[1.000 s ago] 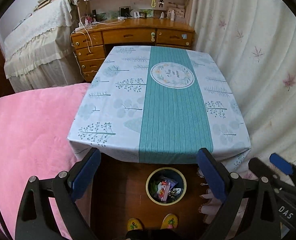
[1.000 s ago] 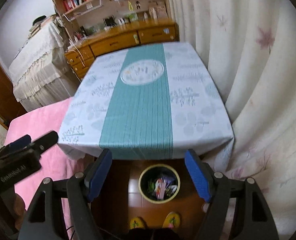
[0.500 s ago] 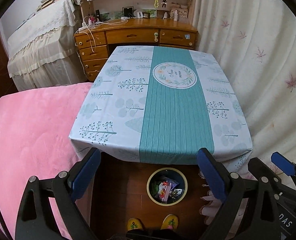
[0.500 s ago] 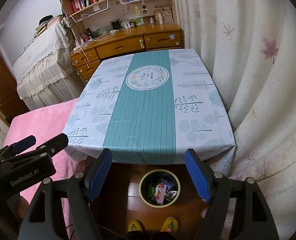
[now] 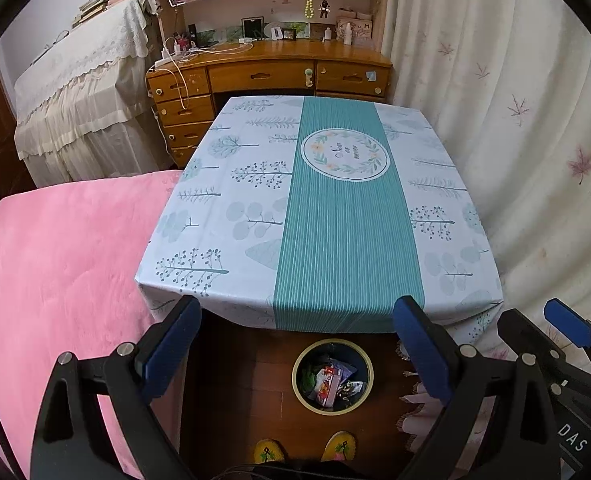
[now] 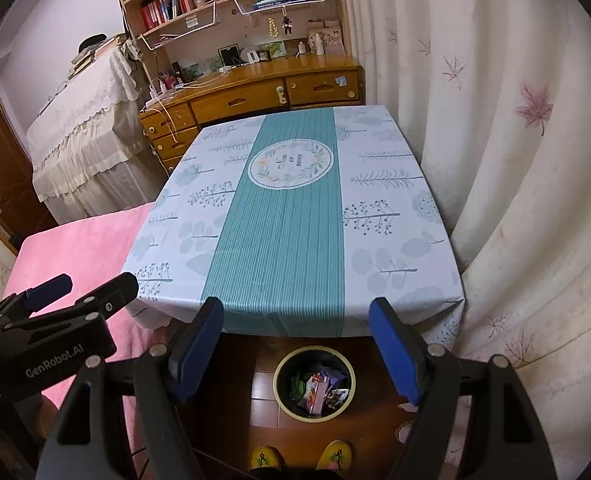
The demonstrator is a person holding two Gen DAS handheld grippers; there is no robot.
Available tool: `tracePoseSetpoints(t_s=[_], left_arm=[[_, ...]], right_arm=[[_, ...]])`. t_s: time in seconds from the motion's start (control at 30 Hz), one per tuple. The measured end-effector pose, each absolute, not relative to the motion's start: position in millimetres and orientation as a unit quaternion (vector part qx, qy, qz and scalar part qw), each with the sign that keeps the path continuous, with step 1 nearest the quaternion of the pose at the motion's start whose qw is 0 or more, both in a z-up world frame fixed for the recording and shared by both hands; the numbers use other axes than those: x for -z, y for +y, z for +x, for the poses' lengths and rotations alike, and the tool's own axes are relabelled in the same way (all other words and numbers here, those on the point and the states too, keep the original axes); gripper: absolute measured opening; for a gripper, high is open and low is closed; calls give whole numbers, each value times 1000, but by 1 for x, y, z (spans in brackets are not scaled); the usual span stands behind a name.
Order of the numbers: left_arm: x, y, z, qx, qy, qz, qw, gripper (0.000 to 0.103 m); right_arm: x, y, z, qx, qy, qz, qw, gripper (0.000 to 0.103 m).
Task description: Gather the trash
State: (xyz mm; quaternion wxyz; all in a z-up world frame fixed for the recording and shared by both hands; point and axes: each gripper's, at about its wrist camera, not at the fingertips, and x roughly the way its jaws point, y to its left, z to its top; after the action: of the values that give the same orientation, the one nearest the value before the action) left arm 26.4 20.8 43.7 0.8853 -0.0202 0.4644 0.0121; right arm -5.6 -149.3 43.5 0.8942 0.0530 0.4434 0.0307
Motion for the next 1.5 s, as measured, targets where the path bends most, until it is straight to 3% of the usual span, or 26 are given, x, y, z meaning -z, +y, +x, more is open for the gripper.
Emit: tracePoseSetpoints(t_s=[1.5], left_arm=[[-39,22,13,-13,470,-14,882,96]], right_arm=[[-36,-145,-16,-37,450,48,891,76]])
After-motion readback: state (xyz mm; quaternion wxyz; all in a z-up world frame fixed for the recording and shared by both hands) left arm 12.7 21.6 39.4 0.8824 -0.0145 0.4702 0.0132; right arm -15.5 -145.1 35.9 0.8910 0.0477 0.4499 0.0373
